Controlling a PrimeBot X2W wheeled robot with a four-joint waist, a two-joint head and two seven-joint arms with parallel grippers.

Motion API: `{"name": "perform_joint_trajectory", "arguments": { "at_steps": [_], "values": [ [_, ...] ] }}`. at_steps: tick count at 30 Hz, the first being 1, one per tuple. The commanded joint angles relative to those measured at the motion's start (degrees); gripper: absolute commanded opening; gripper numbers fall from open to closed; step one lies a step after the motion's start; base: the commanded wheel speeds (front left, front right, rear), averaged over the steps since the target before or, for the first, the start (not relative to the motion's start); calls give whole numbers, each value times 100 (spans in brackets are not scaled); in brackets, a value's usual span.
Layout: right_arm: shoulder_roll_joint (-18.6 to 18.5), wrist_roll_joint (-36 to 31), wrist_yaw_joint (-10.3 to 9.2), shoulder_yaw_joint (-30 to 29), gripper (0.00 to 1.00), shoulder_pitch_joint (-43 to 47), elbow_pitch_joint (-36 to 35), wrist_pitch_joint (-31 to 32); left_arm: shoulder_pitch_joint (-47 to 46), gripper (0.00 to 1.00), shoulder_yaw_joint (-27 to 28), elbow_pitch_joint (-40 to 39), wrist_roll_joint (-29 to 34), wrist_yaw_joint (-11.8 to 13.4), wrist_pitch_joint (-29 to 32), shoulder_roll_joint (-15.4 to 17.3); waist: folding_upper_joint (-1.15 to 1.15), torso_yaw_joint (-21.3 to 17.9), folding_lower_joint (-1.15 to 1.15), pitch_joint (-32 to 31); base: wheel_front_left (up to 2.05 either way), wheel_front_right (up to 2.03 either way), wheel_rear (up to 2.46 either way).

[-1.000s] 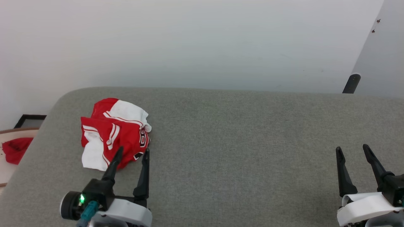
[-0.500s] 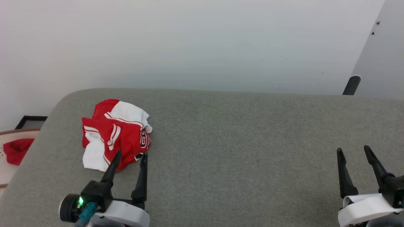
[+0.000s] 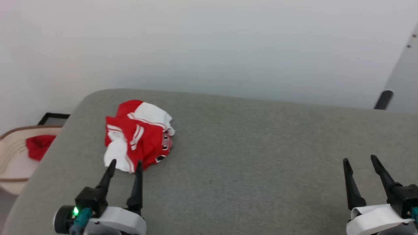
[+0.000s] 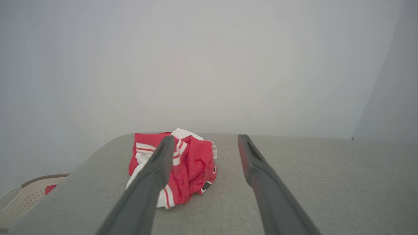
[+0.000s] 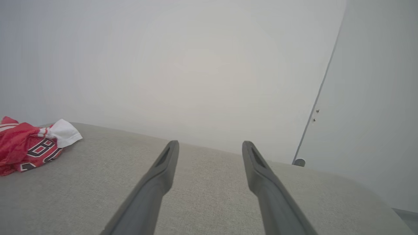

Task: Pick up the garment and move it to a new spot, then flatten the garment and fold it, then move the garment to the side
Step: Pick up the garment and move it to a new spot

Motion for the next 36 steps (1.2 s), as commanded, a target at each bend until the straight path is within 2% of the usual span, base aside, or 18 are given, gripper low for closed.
{"name": "perform_joint_trajectory", "arguments": {
  "at_steps": [1, 11, 18, 22, 29, 36],
  "values": [
    [-4, 41, 3, 21, 100, 37, 0, 6, -25, 100, 36, 46, 2, 17, 4, 31, 0, 250, 0, -36, 0, 0, 0],
    [44, 81, 3, 468, 100, -152, 179, -18, -115, 100, 213, 284, -75, 57, 4, 120, 0, 942, 0, -74, 0, 0, 0],
    [19, 77, 3, 516, 100, -257, 247, 0, -429, 100, 170, 392, -363, -76, 311, 231, 0, 1026, 0, 68, 0, 0, 0],
    [-44, 90, 3, 564, 100, -306, 231, 29, -848, 100, 134, 284, -765, -151, 1088, 402, 0, 851, 0, 299, 0, 0, 0],
    [-191, 67, 3, 593, 100, -592, 11, 64, -1876, 100, 80, -6, -1377, -206, 2628, 1071, 0, 277, 0, 1074, 0, 0, 0],
    [-252, 96, 3, 455, 100, -949, -159, -15, -3026, 100, -5, 312, -1953, -209, 4153, 1669, 0, -298, 0, 1898, 0, 0, 0]
  ]
}}
